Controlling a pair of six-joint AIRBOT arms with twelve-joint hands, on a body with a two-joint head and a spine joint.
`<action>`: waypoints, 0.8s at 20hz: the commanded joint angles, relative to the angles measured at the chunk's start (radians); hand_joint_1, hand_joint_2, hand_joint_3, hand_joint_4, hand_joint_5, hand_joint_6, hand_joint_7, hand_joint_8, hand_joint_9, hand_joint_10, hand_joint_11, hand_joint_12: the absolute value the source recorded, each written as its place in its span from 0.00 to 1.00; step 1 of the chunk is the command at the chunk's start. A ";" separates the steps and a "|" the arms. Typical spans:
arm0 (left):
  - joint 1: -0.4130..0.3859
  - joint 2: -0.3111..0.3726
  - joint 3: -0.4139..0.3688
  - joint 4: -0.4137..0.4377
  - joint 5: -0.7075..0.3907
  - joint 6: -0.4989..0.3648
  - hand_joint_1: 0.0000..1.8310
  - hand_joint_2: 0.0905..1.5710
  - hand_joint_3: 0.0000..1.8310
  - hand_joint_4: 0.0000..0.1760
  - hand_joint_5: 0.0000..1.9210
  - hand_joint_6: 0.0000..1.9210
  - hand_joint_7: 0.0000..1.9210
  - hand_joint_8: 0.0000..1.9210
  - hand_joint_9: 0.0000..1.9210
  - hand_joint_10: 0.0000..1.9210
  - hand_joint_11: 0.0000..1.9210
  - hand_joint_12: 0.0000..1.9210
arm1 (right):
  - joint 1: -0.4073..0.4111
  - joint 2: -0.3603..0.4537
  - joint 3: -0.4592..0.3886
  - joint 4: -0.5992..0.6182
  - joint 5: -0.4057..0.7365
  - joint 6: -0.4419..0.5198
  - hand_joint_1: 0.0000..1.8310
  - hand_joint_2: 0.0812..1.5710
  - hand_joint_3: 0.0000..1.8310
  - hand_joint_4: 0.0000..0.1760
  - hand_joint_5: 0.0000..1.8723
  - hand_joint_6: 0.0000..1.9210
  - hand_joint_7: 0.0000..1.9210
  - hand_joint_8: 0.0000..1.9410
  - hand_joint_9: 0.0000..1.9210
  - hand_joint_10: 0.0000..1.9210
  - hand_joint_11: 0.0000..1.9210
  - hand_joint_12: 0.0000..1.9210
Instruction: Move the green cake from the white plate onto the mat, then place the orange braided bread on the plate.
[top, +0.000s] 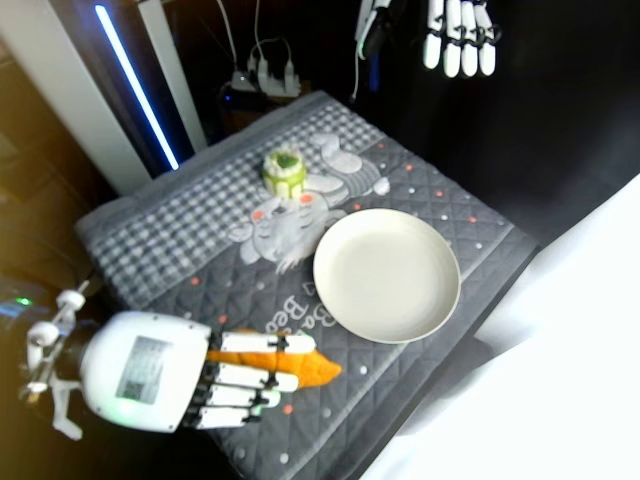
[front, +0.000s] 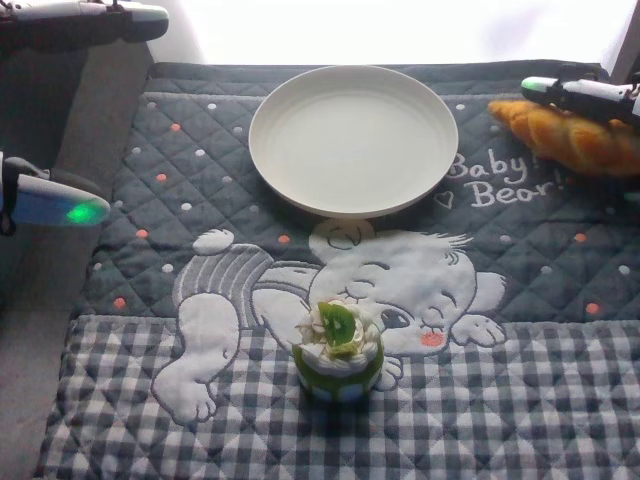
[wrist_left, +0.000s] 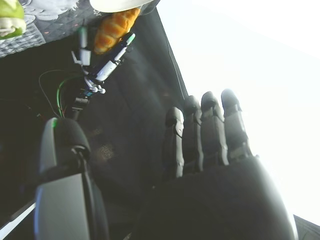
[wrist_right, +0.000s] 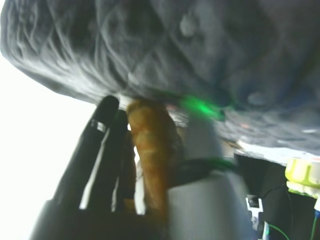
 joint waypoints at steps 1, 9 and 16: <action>-0.010 0.012 0.000 -0.051 -0.115 0.001 0.43 0.56 0.00 0.27 0.14 0.00 0.13 0.00 0.08 0.00 0.00 0.11 | 0.006 0.010 0.013 0.020 0.042 -0.001 0.91 0.63 0.02 0.18 0.09 0.00 0.28 0.01 0.48 0.44 0.23 0.43; -0.010 0.012 -0.001 -0.051 -0.111 0.001 0.43 0.56 0.00 0.27 0.14 0.00 0.13 0.00 0.08 0.00 0.00 0.11 | 0.006 -0.003 0.045 0.040 0.132 0.110 0.70 0.68 0.00 0.00 0.45 0.56 0.62 0.38 0.76 0.02 0.59 0.44; -0.010 0.008 0.000 -0.054 -0.103 0.019 0.43 0.56 0.00 0.27 0.14 0.00 0.13 0.00 0.08 0.00 0.00 0.11 | 0.006 -0.001 0.055 0.048 0.259 0.170 0.70 0.66 0.00 0.00 0.52 0.44 0.64 0.36 0.81 0.00 0.59 0.58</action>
